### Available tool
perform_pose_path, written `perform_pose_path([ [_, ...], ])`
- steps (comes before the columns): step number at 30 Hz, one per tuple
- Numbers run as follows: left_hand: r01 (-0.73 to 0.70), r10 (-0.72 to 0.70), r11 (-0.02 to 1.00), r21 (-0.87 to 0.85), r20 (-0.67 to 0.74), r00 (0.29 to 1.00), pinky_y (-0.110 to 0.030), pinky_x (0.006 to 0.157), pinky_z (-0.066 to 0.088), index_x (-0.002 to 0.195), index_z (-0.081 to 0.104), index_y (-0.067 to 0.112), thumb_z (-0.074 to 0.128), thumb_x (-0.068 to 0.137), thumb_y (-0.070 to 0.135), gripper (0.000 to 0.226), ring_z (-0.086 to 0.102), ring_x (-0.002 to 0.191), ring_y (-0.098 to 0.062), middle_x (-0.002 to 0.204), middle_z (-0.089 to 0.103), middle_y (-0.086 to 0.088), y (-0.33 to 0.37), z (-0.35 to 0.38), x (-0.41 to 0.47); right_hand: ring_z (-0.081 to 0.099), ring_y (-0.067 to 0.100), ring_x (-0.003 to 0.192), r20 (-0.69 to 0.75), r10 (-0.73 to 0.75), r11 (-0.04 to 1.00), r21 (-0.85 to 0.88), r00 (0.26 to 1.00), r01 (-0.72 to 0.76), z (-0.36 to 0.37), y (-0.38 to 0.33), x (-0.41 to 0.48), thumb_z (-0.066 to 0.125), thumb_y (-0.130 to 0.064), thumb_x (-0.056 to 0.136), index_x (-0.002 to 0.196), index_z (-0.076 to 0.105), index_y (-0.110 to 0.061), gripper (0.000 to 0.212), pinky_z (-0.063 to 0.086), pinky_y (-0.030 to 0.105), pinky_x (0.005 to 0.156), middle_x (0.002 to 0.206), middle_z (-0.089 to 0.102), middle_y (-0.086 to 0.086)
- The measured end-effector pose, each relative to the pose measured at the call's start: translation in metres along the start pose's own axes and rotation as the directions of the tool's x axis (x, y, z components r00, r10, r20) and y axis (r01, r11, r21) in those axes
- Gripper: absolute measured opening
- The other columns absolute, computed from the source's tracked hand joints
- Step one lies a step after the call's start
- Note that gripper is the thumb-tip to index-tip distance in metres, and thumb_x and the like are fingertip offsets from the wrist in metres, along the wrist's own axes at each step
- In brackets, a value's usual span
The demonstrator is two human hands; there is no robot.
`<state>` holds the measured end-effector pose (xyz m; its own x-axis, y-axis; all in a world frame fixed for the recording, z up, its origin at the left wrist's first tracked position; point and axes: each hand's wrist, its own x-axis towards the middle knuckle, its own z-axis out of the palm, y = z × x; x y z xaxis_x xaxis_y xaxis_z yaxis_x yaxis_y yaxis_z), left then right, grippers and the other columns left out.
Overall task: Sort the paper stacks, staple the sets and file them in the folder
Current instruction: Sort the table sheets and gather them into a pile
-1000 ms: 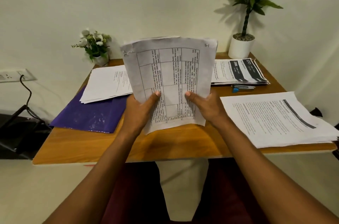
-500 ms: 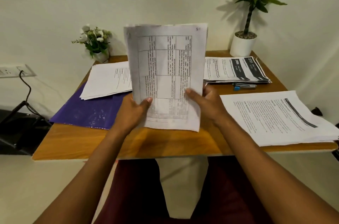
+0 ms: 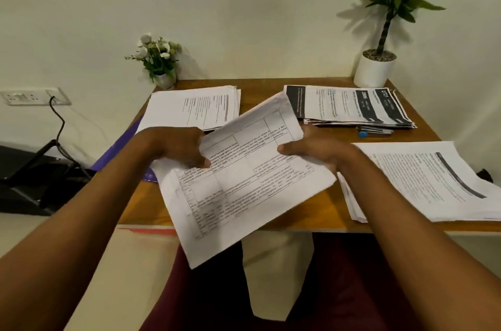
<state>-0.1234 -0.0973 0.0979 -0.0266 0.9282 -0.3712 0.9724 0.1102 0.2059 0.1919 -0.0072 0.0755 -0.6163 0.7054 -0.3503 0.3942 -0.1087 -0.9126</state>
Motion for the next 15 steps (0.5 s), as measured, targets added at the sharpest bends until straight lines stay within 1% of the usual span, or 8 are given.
perform_pose_path([
  [2, 0.044, -0.044, 0.999, 0.005, -0.024, 0.999, -0.037, 0.096, 0.053, 0.124, 0.061, 0.026, 0.078, 0.081, 0.053, 0.053, 0.063, 0.100, -0.018, 0.117, 0.067, 0.003, -0.004, -0.001, 0.004, 0.076, 0.022, 0.095, -0.018, -0.001, 0.991, 0.133, 1.000, 0.003, 0.017, 0.008, 0.002, 0.071, -0.008, 0.092, 0.115, 0.065, -0.024, 0.028, 0.062, 0.042, 0.081, 0.106, 0.078, -0.003],
  [4, 0.048, -0.055, 0.995, -0.083, -0.082, 0.995, -0.034, 0.089, 0.050, 0.117, 0.065, 0.023, 0.077, 0.085, 0.048, 0.043, 0.062, 0.097, -0.018, 0.114, 0.067, 0.003, -0.006, -0.004, 0.007, 0.076, 0.020, 0.091, -0.064, 0.030, 0.966, 0.260, 0.997, -0.013, 0.036, 0.014, 0.010, 0.068, -0.004, 0.094, 0.110, 0.067, -0.023, 0.024, 0.063, 0.038, 0.075, 0.105, 0.077, -0.002],
  [6, 0.026, -0.048, 0.994, -0.101, -0.214, 0.976, -0.031, 0.079, 0.042, 0.111, 0.067, 0.019, 0.076, 0.088, 0.043, 0.034, 0.058, 0.092, -0.018, 0.113, 0.066, -0.002, -0.007, -0.006, 0.010, 0.075, 0.026, 0.097, -0.081, 0.053, 0.925, 0.378, 0.995, -0.019, 0.058, 0.022, 0.022, 0.067, -0.002, 0.094, 0.113, 0.068, -0.019, 0.026, 0.062, 0.045, 0.083, 0.115, 0.075, 0.006],
  [8, 0.020, -0.051, 0.995, -0.096, -0.333, 0.941, -0.031, 0.080, 0.040, 0.119, 0.067, 0.014, 0.073, 0.091, 0.034, 0.035, 0.057, 0.096, -0.020, 0.121, 0.066, -0.007, -0.008, -0.005, 0.012, 0.074, 0.029, 0.102, -0.083, 0.047, 0.902, 0.431, 0.995, -0.006, 0.081, 0.025, 0.033, 0.067, -0.001, 0.094, 0.113, 0.069, -0.019, 0.026, 0.059, 0.052, 0.091, 0.119, 0.074, 0.007],
  [10, 0.018, -0.052, 0.996, -0.088, -0.400, 0.915, -0.032, 0.084, 0.043, 0.127, 0.064, 0.015, 0.069, 0.095, 0.027, 0.034, 0.062, 0.105, -0.026, 0.129, 0.066, -0.007, -0.013, 0.001, 0.015, 0.074, 0.028, 0.102, -0.099, 0.045, 0.898, 0.441, 0.994, 0.003, 0.104, 0.024, 0.041, 0.066, -0.002, 0.095, 0.106, 0.070, -0.022, 0.023, 0.058, 0.053, 0.092, 0.115, 0.075, 0.005],
  [12, 0.033, -0.045, 0.999, -0.034, -0.453, 0.891, -0.037, 0.090, 0.044, 0.125, 0.064, 0.018, 0.062, 0.099, 0.021, 0.027, 0.062, 0.112, -0.030, 0.130, 0.066, -0.007, -0.019, 0.010, 0.018, 0.074, 0.026, 0.101, -0.113, 0.053, 0.894, 0.448, 0.992, 0.003, 0.124, 0.023, 0.048, 0.065, -0.004, 0.096, 0.104, 0.070, -0.023, 0.022, 0.060, 0.048, 0.090, 0.115, 0.076, 0.004],
  [13, 0.043, -0.042, 0.999, -0.009, -0.476, 0.878, -0.042, 0.097, 0.042, 0.122, 0.064, 0.019, 0.059, 0.100, 0.018, 0.023, 0.061, 0.114, -0.031, 0.128, 0.067, -0.007, -0.024, 0.016, 0.021, 0.074, 0.025, 0.100, -0.121, 0.057, 0.893, 0.450, 0.991, 0.004, 0.134, 0.022, 0.050, 0.065, -0.004, 0.096, 0.106, 0.070, -0.022, 0.022, 0.061, 0.045, 0.089, 0.115, 0.075, 0.004],
  [15, 0.067, -0.054, 0.998, 0.007, -0.502, 0.863, -0.056, 0.113, 0.026, 0.115, 0.066, 0.020, 0.053, 0.100, 0.011, 0.022, 0.059, 0.118, -0.033, 0.124, 0.068, -0.005, -0.033, 0.029, 0.025, 0.073, 0.025, 0.101, -0.131, 0.055, 0.898, 0.440, 0.990, 0.008, 0.152, 0.024, 0.057, 0.063, -0.002, 0.096, 0.117, 0.069, -0.016, 0.026, 0.061, 0.044, 0.088, 0.118, 0.074, 0.005],
])
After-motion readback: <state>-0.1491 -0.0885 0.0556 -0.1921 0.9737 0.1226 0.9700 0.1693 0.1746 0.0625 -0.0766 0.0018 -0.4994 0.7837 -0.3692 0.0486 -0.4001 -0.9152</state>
